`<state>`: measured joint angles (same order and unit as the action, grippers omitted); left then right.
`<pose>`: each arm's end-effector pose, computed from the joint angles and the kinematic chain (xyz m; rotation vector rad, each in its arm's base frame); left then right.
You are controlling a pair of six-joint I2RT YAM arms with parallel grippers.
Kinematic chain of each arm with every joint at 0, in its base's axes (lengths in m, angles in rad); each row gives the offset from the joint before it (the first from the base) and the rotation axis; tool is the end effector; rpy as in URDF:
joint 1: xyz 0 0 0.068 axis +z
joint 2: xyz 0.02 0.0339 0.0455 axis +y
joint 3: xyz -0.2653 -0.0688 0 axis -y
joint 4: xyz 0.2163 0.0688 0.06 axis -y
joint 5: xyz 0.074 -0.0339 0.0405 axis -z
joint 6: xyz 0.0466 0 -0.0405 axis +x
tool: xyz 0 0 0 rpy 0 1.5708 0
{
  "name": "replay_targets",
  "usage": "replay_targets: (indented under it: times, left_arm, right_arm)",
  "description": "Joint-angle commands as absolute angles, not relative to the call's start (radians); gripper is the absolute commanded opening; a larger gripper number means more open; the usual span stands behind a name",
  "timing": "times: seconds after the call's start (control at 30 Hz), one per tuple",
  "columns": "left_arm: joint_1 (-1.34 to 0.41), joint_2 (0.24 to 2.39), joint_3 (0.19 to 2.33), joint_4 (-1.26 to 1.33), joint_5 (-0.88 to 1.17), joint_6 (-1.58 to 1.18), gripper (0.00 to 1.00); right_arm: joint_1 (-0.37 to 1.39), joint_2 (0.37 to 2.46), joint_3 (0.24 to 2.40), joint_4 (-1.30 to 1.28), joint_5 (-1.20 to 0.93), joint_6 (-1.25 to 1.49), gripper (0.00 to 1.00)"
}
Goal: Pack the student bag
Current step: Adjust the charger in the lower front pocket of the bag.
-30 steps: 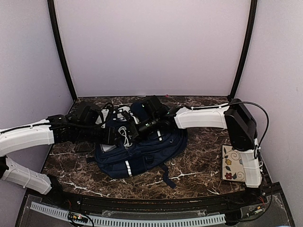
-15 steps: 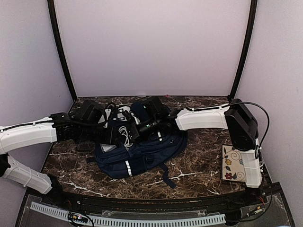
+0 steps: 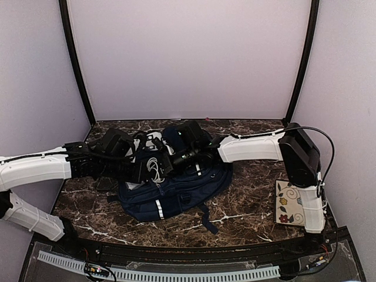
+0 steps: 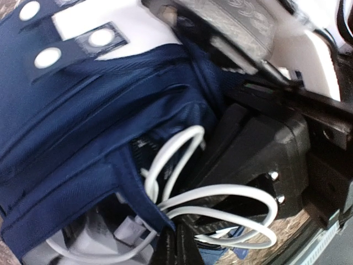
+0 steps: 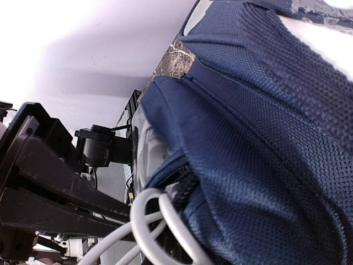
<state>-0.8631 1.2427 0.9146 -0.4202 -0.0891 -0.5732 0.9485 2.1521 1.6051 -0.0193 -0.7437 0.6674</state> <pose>0.1636 -0.1849 0.2698 0.3002 2.3795 -0.6076 0.2501 0.4027 0.2159 -0.8603 2.3455 1.6282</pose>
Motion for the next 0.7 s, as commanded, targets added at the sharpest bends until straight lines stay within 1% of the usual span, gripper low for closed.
replay_targets:
  times: [0.0,0.1,0.2,0.33,0.5,0.67]
  left_arm:
    - [-0.871,1.226,0.874,-0.555,-0.081,-0.570,0.00]
    - [-0.871,1.197,0.892,-0.548,-0.076,-0.569,0.00]
    - [-0.879,1.149,0.908,-0.512,-0.117,-0.548,0.00]
    - [-0.914,1.106,0.934,-0.401,-0.152,-0.465,0.00]
    - [-0.926,1.110,0.952,-0.253,-0.079,-0.400,0.00]
    - [-0.934,1.118,0.957,-0.186,-0.040,-0.382,0.00]
  right_arm:
    - [0.944,2.217,1.567,-0.037,-0.700,0.657,0.00]
    - [0.945,2.222,1.568,-0.038,-0.701,0.654,0.00]
    - [0.946,2.238,1.580,-0.041,-0.707,0.654,0.00]
    - [0.967,2.288,1.664,-0.063,-0.754,0.644,0.00]
    - [0.994,2.310,1.715,-0.028,-0.830,0.646,0.00]
    - [0.981,2.380,1.753,-0.106,-0.777,0.632,0.00]
